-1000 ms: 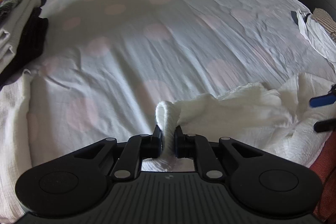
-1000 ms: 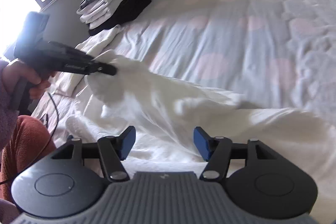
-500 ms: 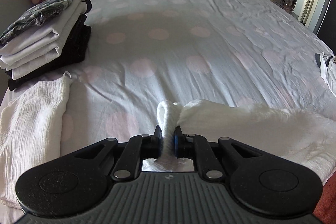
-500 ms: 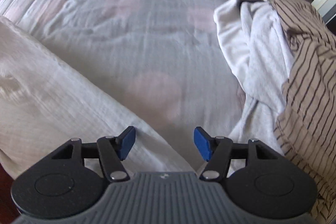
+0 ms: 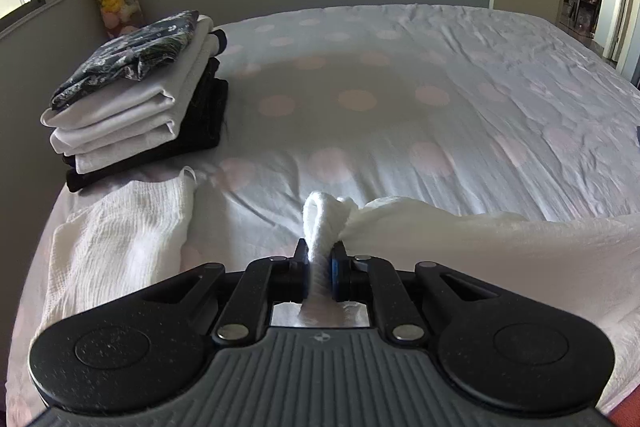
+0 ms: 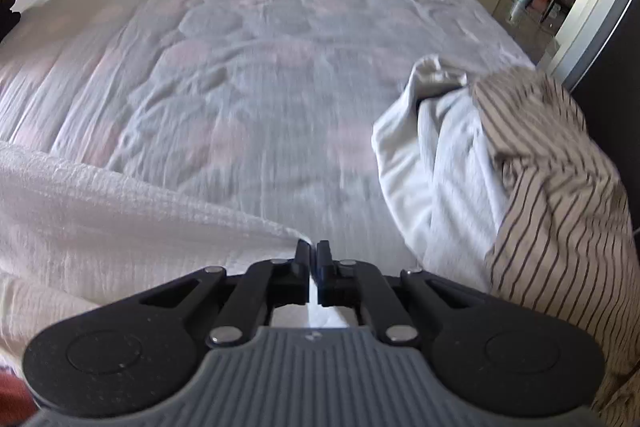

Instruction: Fold clothes

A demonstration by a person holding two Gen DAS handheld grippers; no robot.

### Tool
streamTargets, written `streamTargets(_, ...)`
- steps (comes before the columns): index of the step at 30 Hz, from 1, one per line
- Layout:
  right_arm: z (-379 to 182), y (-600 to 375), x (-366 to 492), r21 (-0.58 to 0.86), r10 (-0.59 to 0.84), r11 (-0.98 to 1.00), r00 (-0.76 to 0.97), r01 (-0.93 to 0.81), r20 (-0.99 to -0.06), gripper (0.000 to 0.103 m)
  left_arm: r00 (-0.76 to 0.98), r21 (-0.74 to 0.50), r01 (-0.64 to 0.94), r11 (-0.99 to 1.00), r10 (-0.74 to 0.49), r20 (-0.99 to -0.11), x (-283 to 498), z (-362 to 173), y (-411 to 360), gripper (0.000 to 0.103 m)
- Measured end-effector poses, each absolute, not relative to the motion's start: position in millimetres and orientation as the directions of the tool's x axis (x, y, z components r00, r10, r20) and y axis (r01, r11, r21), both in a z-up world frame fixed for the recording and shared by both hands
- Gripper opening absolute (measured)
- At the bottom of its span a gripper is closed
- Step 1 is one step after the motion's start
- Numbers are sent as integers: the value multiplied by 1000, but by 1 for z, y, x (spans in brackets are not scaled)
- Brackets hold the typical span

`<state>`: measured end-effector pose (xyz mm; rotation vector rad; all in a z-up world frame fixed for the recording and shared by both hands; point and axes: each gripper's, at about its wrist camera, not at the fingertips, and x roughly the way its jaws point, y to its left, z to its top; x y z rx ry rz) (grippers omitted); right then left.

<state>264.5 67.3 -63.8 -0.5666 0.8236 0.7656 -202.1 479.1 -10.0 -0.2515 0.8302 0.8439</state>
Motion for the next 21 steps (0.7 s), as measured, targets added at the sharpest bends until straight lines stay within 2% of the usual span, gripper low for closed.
streamTargets(5, -44, 137, 275, -224, 409, 550, 493, -804, -768, 4, 327, 164, -790, 591, 632, -703, -205, -3, 509, 10)
streamTargets(10, -48, 216, 287, -240, 437, 513, 491, -824, -754, 4, 240, 211, -846, 490, 702, -671, -208, -4, 554, 9)
streamTargets(19, -101, 328, 305, -242, 400, 449, 436, -860, -806, 6, 111, 272, -849, 453, 655, -747, -192, -79, 620, 9)
streamTargets(20, -107, 332, 307, -244, 388, 449, 433, -860, -813, 14, 107, 272, -848, 456, 648, -754, -190, -88, 623, 9)
streamTargets(21, -110, 332, 309, -248, 380, 454, 438, -856, -815, 31, 103, 271, -848, 456, 642, -760, -188, -96, 625, 10)
